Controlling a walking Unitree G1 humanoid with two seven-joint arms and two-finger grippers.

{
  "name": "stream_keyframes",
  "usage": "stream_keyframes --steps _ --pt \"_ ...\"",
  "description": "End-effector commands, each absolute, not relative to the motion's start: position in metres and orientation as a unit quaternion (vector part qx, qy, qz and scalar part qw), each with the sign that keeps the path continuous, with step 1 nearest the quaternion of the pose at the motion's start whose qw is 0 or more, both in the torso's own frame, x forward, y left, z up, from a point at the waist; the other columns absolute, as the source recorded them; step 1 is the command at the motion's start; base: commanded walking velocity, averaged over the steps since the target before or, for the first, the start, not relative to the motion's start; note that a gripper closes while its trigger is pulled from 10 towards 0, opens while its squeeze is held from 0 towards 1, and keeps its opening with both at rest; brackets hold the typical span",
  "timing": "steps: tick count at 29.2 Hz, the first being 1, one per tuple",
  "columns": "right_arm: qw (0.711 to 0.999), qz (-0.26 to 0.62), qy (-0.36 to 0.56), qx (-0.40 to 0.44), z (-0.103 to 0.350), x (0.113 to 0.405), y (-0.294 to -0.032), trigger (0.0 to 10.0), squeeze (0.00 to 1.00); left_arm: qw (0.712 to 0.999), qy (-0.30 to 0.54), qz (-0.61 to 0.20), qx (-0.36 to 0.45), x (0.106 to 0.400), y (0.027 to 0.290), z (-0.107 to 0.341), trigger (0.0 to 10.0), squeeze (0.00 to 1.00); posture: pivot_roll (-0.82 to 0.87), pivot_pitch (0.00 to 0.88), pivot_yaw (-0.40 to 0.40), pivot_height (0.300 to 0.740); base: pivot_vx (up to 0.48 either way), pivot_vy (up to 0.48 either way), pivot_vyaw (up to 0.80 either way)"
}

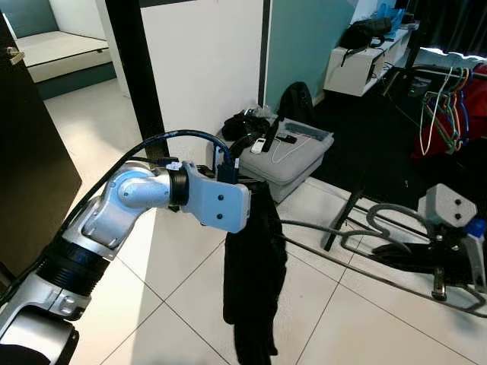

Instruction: Hang hanger

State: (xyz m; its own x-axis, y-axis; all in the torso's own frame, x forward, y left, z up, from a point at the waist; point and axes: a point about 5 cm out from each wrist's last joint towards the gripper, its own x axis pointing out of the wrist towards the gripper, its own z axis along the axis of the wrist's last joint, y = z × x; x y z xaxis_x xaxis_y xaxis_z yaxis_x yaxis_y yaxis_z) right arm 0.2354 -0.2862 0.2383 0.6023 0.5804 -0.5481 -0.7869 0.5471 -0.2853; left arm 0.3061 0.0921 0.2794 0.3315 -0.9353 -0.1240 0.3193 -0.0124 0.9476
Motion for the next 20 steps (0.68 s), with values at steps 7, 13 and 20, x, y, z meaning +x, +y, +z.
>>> stream_keyframes --steps 7,13,20 --pt "0.87 0.416 0.125 -0.234 0.259 0.238 -0.279 10.0 0.0 0.618 -0.312 -0.498 0.523 0.303 0.093 0.285 10.0 0.0 -0.06 0.049 0.044 0.74 0.0 0.0 0.0" --pt "0.854 0.461 0.114 -0.211 0.261 0.232 -0.27 10.0 0.0 0.616 -0.315 -0.501 0.52 0.302 0.09 0.285 10.0 0.0 -0.07 0.048 0.043 0.74 0.0 0.0 0.0" --pt "0.831 0.49 0.152 -0.215 0.241 0.23 -0.26 10.0 0.0 0.614 -0.324 -0.505 0.513 0.3 0.083 0.284 10.0 0.0 -0.06 0.044 0.041 0.74 0.0 0.0 0.0"
